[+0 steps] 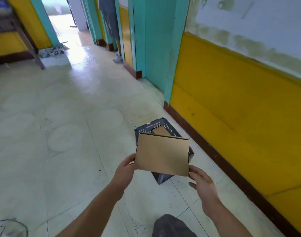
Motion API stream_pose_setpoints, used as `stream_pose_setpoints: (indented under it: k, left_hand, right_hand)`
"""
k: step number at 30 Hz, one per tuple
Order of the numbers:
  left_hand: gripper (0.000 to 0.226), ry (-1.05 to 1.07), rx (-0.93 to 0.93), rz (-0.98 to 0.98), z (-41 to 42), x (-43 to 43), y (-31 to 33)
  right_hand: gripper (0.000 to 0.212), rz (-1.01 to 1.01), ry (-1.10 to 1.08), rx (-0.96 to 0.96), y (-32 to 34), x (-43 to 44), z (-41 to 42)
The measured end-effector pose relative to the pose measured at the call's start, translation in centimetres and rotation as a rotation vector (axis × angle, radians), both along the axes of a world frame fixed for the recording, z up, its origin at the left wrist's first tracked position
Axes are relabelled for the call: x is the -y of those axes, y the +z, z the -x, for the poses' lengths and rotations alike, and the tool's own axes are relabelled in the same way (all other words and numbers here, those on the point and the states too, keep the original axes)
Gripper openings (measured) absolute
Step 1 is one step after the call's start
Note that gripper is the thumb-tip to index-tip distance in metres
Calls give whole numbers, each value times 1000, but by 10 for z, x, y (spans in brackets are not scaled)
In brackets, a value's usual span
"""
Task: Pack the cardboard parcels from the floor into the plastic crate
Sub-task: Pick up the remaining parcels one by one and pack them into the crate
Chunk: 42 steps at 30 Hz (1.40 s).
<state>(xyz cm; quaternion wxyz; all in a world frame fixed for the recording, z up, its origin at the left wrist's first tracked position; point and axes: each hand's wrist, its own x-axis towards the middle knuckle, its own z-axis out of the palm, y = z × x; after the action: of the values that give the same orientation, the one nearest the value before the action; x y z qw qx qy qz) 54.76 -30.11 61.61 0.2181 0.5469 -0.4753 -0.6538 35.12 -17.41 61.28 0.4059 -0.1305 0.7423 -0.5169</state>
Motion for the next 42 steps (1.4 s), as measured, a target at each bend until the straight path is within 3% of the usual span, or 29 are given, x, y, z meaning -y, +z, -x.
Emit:
stream_pose_setpoints:
  k: [9, 14, 22, 26, 33, 38, 42]
  left_hand:
    - [40, -78, 61, 5, 51, 186, -19]
    - [49, -130, 100, -25, 83, 292, -17]
    - [40, -206, 70, -100, 140, 427, -40]
    - [45, -381, 100, -140, 169, 491, -67]
    - [33, -769, 236, -170, 191, 590, -104]
    - [42, -971, 378, -157, 209, 616, -151]
    - [48, -1088, 471, -156, 222, 616, -209]
  right_hand:
    - [26, 27, -111, 66, -37, 167, 42]
    - [30, -9, -146, 130, -43, 267, 70]
    - [27, -124, -249, 104, -51, 376, 102]
    - [30, -153, -365, 81, -65, 427, 101]
    - [34, -280, -638, 193, -93, 500, 68]
    - [43, -410, -708, 216, -129, 516, 54]
    - [35, -456, -785, 295, -177, 514, 54]
